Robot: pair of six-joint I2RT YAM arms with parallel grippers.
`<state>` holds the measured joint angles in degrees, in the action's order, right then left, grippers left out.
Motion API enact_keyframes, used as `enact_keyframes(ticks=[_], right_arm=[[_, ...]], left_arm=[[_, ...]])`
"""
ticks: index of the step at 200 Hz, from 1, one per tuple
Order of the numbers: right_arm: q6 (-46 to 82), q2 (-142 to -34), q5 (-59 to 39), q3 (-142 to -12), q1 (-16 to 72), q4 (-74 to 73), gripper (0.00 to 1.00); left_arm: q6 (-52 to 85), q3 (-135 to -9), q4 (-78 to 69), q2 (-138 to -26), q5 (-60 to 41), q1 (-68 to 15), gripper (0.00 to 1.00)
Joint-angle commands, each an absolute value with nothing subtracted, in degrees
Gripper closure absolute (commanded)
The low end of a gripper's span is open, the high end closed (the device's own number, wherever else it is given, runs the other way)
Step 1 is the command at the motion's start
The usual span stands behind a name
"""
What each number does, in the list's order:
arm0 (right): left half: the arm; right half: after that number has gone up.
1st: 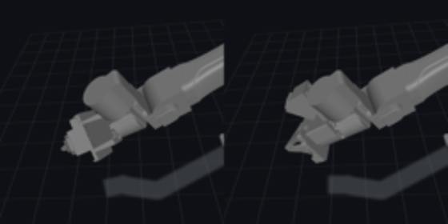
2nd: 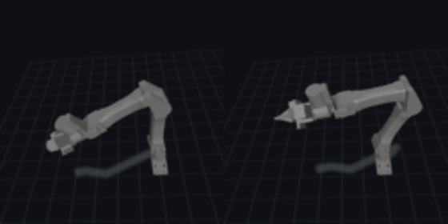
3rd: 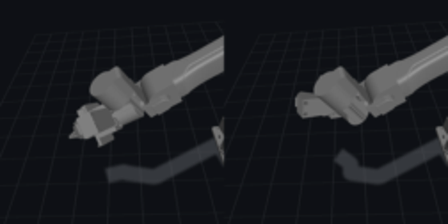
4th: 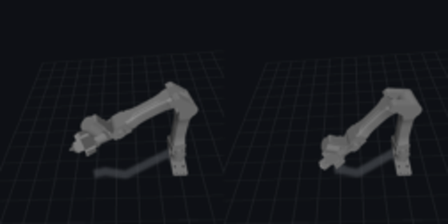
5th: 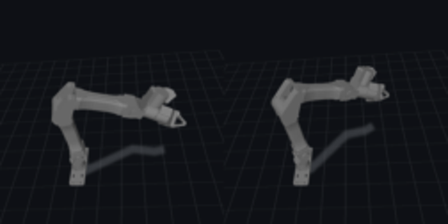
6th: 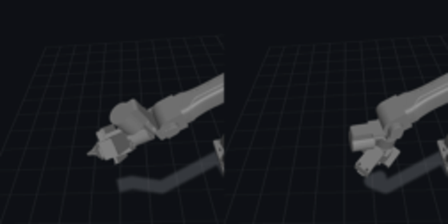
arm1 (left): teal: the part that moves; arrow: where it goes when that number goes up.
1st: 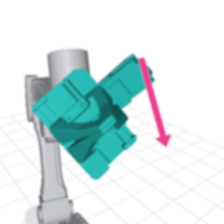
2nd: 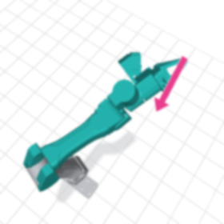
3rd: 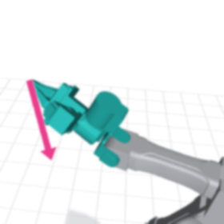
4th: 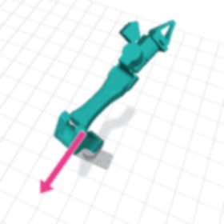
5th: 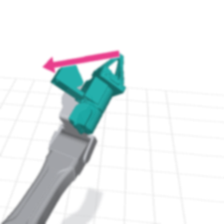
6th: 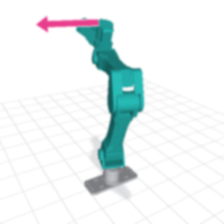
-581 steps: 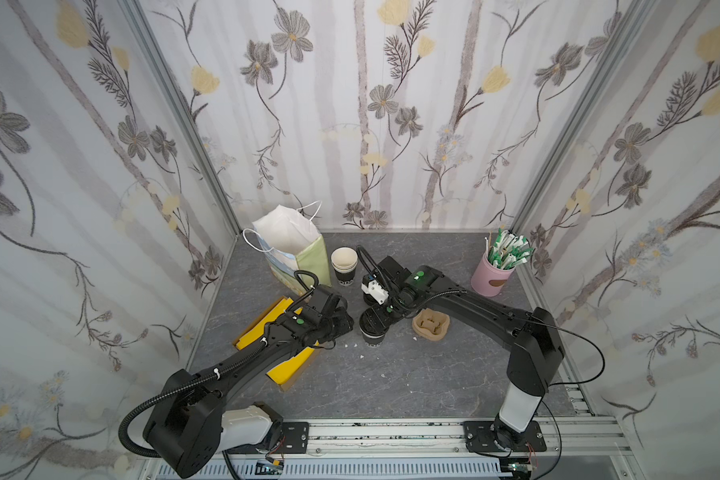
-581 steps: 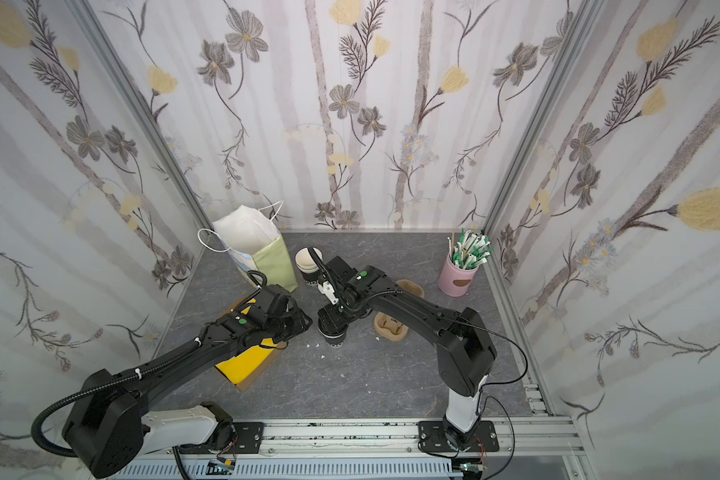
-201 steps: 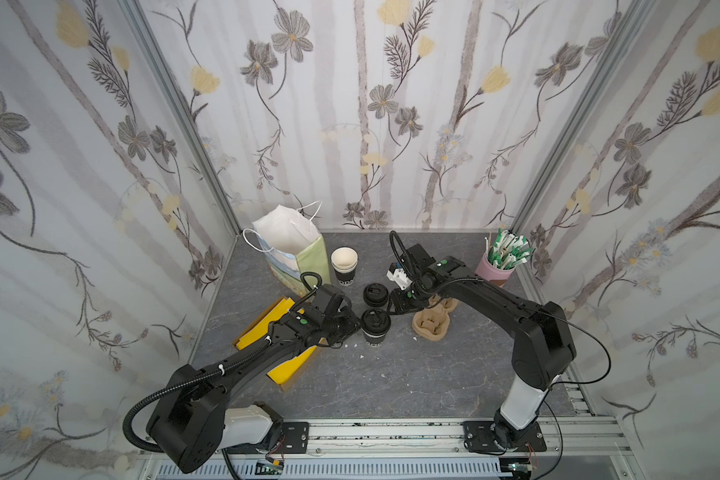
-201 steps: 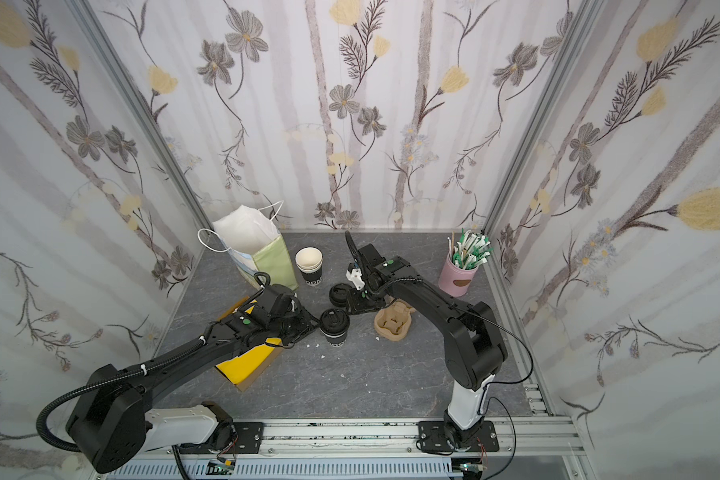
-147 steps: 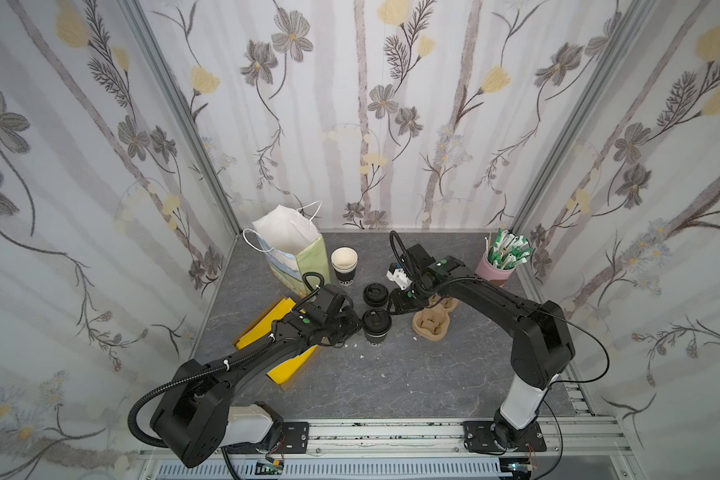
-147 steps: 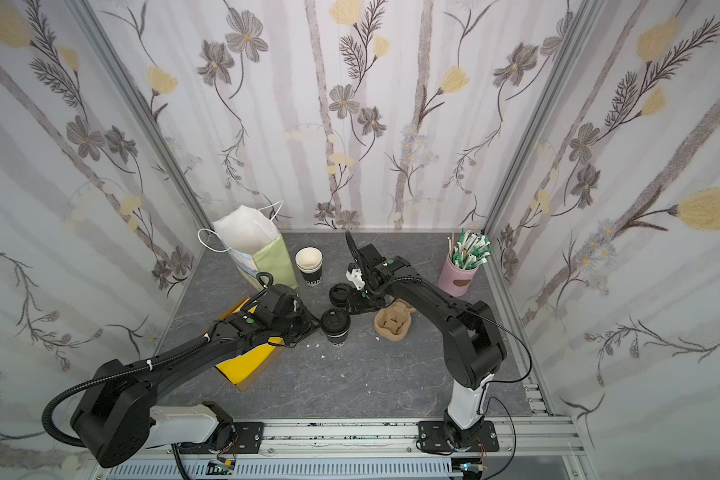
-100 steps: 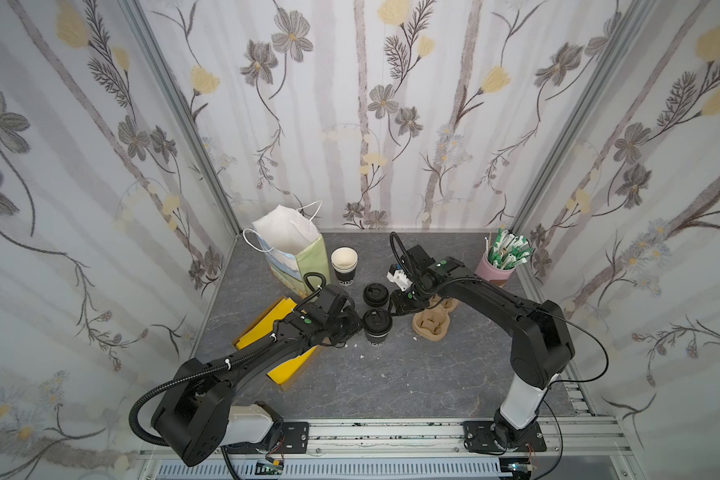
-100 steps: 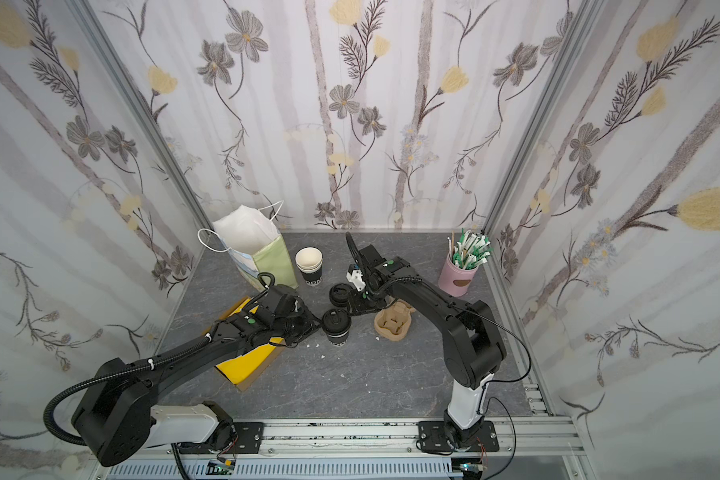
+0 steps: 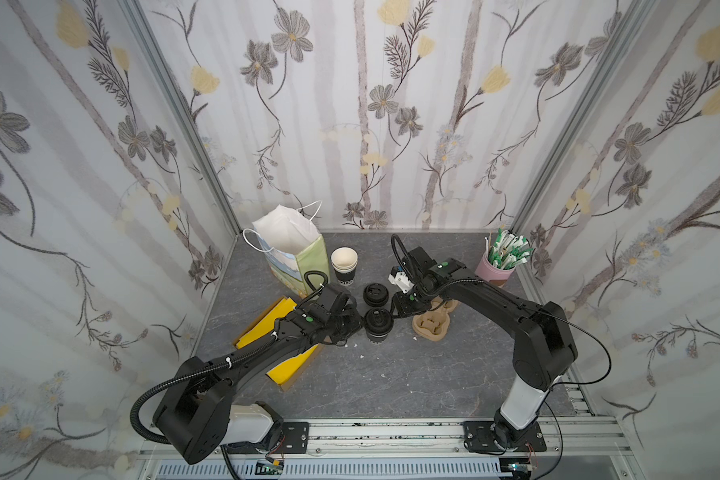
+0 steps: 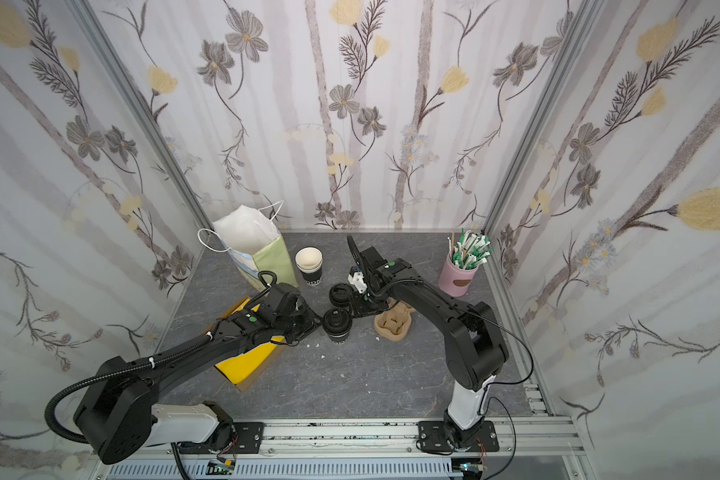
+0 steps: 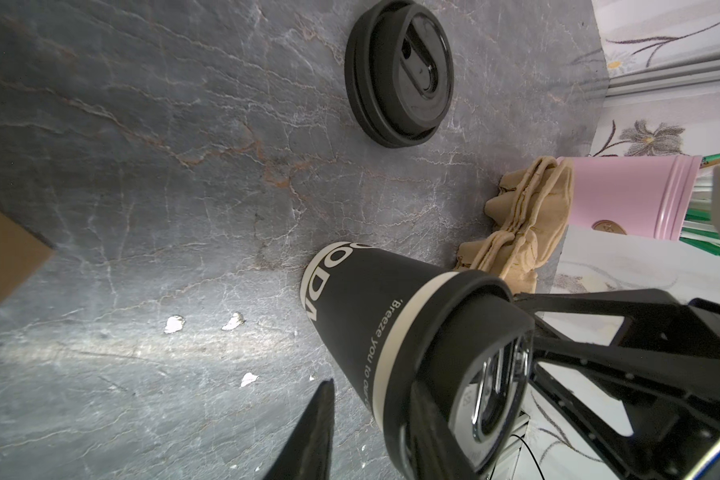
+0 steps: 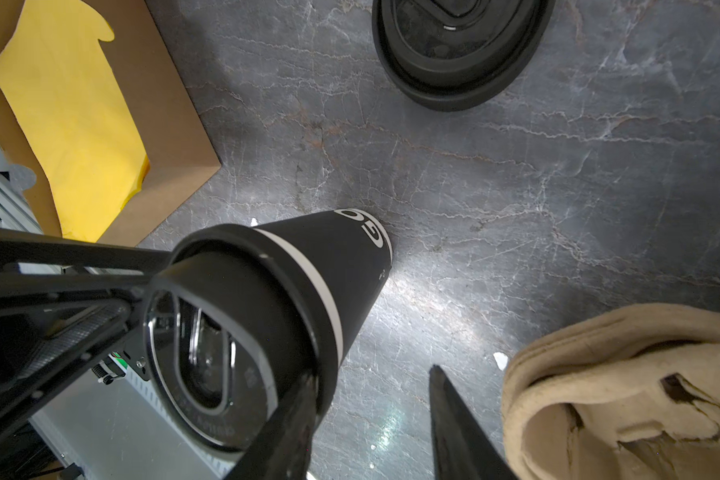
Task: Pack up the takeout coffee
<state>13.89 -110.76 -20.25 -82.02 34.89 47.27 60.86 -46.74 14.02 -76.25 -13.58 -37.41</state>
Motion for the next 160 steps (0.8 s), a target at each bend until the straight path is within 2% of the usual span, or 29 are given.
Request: enact_keyframes(ticks=[1,32,160], right_arm=[[14.11,-109.97,-23.62,-81.59,35.07,46.1,0.54],[14.54,-110.04,-23.12,-81.66,35.09,46.2,0.49],[17.44,-109.68,-22.88,-81.49,35.04,45.55,0.43]], left_arm=[[61.0,-47.71,11.79,-76.56,-14.76,-37.49,0.67],[60.48,-48.07,11.78,-76.23,-13.53,-37.52,0.65],[57.24,-54.23,11.83,-83.08,-11.58,-37.34,0.62]])
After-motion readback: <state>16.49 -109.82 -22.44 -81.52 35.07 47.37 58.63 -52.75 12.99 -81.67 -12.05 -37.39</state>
